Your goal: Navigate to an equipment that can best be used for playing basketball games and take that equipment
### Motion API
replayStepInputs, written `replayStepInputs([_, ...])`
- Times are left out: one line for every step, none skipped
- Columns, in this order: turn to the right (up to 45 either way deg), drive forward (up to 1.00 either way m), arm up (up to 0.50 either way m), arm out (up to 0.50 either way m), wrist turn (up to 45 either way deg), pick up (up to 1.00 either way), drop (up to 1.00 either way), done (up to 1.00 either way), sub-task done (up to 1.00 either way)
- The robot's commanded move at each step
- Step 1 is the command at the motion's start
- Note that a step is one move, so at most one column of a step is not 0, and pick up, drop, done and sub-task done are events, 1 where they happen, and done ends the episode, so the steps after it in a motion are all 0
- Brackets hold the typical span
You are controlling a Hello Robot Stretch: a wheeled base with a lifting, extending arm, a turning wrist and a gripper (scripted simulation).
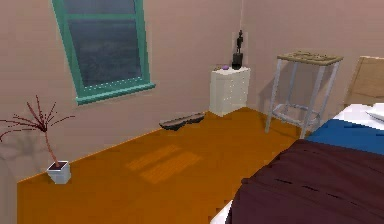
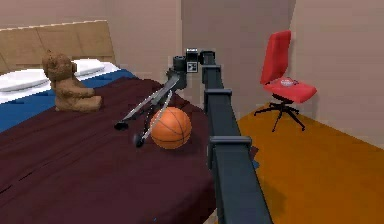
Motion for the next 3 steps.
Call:
replayStepInputs([0.0,0.00,0.00,0.00,45.0,0.00,0.00,0.00,0.00])
replayStepInputs([0.0,0.00,0.00,0.00,45.0,0.00,0.00,0.00,0.00])
replayStepInputs([0.0,0.00,0.00,0.00,21.0,0.00,0.00,0.00,0.00])
